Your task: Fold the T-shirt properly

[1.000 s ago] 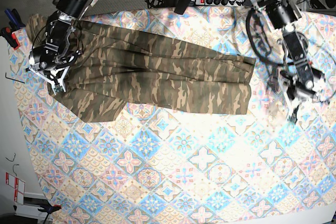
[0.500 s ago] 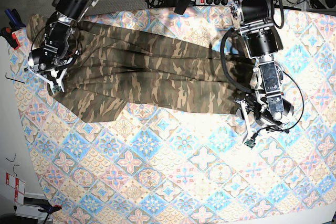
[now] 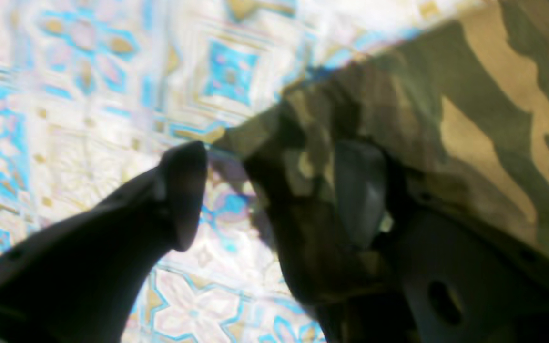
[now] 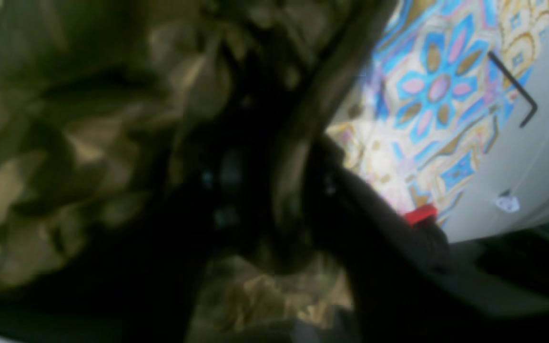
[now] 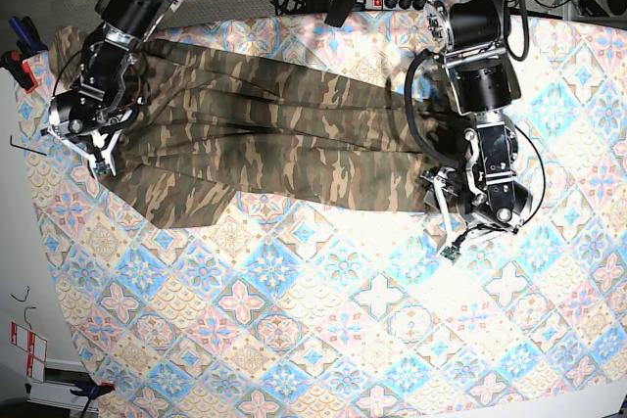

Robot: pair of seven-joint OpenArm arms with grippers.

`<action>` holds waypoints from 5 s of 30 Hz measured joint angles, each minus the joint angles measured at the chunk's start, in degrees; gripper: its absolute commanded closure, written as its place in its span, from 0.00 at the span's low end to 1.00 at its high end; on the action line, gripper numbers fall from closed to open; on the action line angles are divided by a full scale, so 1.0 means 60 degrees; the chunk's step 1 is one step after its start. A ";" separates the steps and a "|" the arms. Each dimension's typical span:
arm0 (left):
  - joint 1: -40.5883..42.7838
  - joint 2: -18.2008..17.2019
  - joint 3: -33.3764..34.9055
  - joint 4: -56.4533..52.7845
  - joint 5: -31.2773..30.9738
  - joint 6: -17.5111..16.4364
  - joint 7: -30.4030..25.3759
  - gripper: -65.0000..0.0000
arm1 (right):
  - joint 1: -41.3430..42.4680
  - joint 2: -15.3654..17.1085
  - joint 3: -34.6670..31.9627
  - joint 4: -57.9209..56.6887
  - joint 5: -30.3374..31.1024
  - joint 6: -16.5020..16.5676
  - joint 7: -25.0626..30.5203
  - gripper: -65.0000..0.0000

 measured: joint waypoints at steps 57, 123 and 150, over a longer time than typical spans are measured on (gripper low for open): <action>0.0215 -0.0080 0.0015 0.0015 0.0033 0.0004 -0.0153 0.33 | 0.3909 0.1741 -0.1796 -0.7967 0.0444 -0.0568 0.4360 0.45; 0.0277 -0.0306 -0.0004 -0.0397 0.0040 0.0007 -0.0648 0.33 | -0.2594 0.1016 -0.3435 0.4175 -0.1122 -0.0033 -0.3260 0.99; 0.0277 -0.0270 0.0055 -0.0397 0.0040 0.0004 -0.0579 0.32 | -0.3177 0.0222 -0.3115 0.3676 -0.1508 -0.0036 -0.3322 0.40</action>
